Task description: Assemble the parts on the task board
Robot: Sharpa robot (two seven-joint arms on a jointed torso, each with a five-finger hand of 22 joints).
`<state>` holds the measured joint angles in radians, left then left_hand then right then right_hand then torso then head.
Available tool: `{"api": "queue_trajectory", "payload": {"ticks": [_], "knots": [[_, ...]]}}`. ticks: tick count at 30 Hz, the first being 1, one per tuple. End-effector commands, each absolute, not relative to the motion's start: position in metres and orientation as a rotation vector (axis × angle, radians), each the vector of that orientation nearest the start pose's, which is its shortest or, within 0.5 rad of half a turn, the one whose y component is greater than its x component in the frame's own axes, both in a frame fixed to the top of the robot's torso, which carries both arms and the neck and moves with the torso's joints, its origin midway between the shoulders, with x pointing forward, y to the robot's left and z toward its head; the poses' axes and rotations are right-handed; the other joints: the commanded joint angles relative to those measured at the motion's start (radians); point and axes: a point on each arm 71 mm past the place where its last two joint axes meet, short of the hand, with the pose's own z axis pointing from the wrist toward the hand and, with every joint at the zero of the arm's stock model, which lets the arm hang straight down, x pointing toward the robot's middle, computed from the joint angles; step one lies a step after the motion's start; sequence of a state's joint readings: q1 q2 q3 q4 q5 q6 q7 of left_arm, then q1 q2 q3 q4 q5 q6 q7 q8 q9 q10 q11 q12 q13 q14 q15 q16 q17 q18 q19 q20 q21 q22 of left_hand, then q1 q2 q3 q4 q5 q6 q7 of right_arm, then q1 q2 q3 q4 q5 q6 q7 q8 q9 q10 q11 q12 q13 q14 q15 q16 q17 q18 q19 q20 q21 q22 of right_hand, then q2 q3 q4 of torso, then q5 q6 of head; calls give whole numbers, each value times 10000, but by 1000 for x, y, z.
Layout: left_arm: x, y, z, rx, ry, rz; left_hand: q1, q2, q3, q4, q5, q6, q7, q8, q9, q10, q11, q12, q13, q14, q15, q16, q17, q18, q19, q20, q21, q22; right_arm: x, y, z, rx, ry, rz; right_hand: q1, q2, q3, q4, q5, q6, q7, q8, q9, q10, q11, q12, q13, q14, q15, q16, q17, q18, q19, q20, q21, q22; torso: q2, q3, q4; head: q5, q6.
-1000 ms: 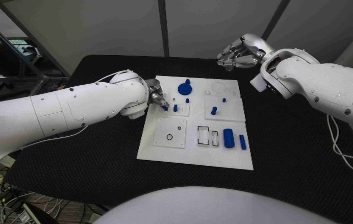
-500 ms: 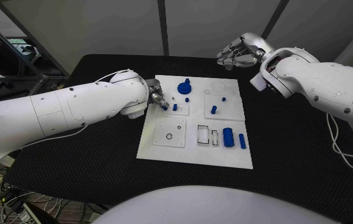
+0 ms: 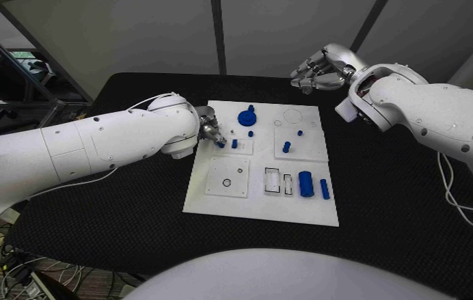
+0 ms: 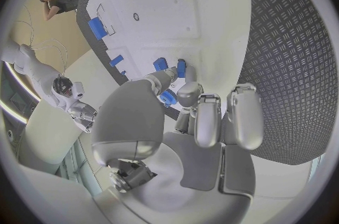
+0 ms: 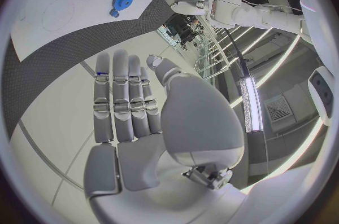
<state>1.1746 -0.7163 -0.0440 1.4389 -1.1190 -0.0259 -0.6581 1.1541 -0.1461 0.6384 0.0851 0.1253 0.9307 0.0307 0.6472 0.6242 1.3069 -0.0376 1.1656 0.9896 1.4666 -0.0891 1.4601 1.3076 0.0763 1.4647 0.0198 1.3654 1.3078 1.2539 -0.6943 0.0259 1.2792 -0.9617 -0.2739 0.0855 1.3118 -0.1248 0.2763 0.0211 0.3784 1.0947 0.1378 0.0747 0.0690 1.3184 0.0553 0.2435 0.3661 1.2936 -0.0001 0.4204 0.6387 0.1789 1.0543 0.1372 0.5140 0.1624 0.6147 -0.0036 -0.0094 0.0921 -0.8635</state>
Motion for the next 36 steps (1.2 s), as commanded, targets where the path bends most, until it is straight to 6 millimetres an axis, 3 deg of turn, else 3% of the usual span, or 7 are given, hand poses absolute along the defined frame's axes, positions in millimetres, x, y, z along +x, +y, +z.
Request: {"api": "queue_trajectory", "payload": {"ticks": [1, 8, 16, 22, 25, 36], "knots": [[486, 188, -246, -3010, 22800, -2644, -352, -72, 697, -668, -3, 148, -80, 130, 64, 78, -73, -4, -3, 760, -104, 41, 1750, -190, 216, -91, 47, 125, 544, -193, -147, 2358, 16217, 9725, -15, 8, 16, 64, 65, -61, 23, -14, 0, -80, -8, 55, 14, 33, 4, -50, -10, 36, -29, 25, -41, -13, 6, -1, -8, 12, -4], [487, 188, -247, -3108, 22945, -2612, -1105, -222, -266, -202, -47, 306, -140, 253, 112, 103, -118, 60, 43, 762, -137, 42, 1753, -205, 240, -122, 78, 190, 544, -194, -147, 2367, 16204, 9713, 6, 8, 42, 77, 130, -66, 27, -12, 0, -100, -4, 53, 28, 29, 6, -61, -39, 35, -26, 23, -50, -17, 1, 3, -3, -4, -16], [489, 189, -248, -3165, 22971, -2562, -1432, -152, -1901, 253, -36, 415, -155, 321, 122, 115, -129, 149, 117, 766, -152, 48, 1762, -237, 296, -133, 181, 354, 544, -196, -147, 2390, 16249, 9673, -10, -2, 40, 95, 166, -70, 34, -13, -1, -105, 2, 54, 34, 28, 10, -64, -50, 33, -26, 24, -54, -19, -6, -1, 1, -10, -30], [489, 190, -249, -3198, 22978, -2510, -1403, -98, -2453, 378, -30, 453, -165, 333, 113, 109, -130, 127, 74, 766, -156, 48, 1763, -251, 324, -142, 240, 438, 544, -198, -148, 2421, 16339, 9618, -29, -7, 38, 115, 189, -72, 36, -12, -1, -106, 5, 57, 40, 30, 13, -65, -58, 32, -26, 26, -59, -21, -5, -2, -7, -4, -39], [490, 191, -249, -3236, 22951, -2495, -1377, -41, -2653, 438, -23, 505, -184, 379, 129, 122, -146, 134, 80, 768, -163, 53, 1768, -256, 332, -146, 258, 466, 544, -197, -148, 2423, 16427, 9608, -20, -23, 100, 165, 656, -76, 37, -8, 0, -136, 8, 60, 68, 17, 16, -77, -106, 33, -28, 23, -76, -27, -4, 1, 0, -6, -35], [492, 194, -248, -3452, 22698, -2565, -1481, -50, -3491, 782, -19, 467, -170, 418, 135, 88, -138, 88, 5, 767, -161, 47, 1764, -249, 321, -150, 223, 449, 544, -197, -149, 2431, 16530, 9584, -32, -40, 106, 185, 725, -80, 42, -7, 0, -145, 13, 63, 78, 15, 19, -78, -119, 31, -29, 23, -80, -28, -2, -2, -2, -12, -33]]}}
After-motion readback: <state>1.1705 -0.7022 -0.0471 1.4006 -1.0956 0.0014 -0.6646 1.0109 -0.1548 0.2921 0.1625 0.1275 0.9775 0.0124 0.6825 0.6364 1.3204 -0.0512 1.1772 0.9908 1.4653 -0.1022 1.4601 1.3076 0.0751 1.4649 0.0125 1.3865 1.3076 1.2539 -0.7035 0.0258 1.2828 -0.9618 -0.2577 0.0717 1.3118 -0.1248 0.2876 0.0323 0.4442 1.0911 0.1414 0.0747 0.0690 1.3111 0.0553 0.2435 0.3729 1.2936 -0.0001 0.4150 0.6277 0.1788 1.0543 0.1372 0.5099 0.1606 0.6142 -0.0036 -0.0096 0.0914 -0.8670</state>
